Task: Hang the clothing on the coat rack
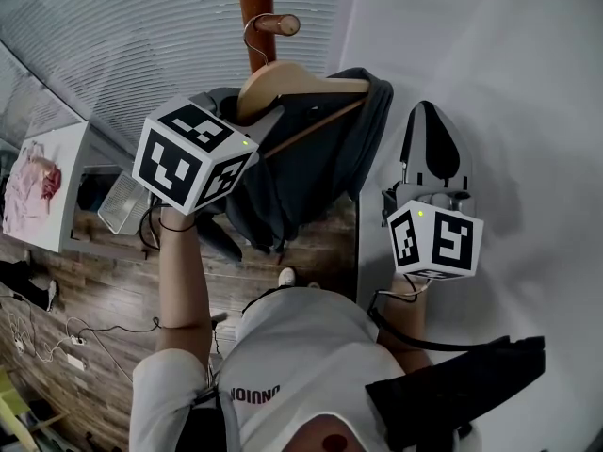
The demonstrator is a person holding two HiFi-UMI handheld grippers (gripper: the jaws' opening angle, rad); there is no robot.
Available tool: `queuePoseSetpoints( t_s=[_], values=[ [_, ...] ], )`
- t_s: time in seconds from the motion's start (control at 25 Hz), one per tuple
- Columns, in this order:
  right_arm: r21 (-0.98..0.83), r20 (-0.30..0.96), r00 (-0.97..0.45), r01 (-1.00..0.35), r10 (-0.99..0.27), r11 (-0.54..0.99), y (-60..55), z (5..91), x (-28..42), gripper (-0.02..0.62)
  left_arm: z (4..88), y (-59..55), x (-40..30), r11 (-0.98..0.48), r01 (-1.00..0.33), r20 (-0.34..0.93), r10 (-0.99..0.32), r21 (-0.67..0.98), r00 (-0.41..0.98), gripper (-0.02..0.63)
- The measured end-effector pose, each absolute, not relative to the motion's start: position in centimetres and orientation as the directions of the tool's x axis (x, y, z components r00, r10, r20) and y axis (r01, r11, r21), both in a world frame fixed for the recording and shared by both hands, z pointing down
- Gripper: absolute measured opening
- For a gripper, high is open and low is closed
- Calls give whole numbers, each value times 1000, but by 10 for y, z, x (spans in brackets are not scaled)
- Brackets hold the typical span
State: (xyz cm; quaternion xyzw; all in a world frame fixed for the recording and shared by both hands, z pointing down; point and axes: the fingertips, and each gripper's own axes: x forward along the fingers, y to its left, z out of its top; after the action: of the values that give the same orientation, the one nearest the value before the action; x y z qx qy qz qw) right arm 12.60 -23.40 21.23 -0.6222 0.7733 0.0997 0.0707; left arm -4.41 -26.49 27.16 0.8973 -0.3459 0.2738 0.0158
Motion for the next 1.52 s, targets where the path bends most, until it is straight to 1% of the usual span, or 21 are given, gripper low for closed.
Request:
queuePoseSetpoints(
  t_s=[0.28,0.8,1.24,1.32,1.36,1.4,1.52],
  values=[
    [64,-227,-225,-974,-948,216,-235,217,126,21,274,-270,-48,-723,-663,505,-653,-194,565,29],
    [65,-228,-229,-973,-946,219,-234,213,126,21,271,-266,-55,-721,-633,533,-667,-283,521,34],
    [53,-221,-233,-973,-947,227,-235,217,127,21,267,-263,-64,-668,-634,521,-727,-388,448,63],
    [49,-219,-237,-972,-947,232,-235,217,126,21,254,-264,-66,-632,-645,462,-767,-430,444,88],
    [52,-217,-240,-971,-946,235,-235,217,125,21,245,-266,-67,-604,-650,419,-794,-461,441,125],
    [54,-217,-243,-970,-945,237,-236,216,124,21,237,-266,-68,-582,-651,385,-812,-487,438,207],
    [65,-217,-248,-969,-944,239,-236,214,122,21,227,-265,-65,-585,-649,358,-811,-487,462,215]
  ],
)
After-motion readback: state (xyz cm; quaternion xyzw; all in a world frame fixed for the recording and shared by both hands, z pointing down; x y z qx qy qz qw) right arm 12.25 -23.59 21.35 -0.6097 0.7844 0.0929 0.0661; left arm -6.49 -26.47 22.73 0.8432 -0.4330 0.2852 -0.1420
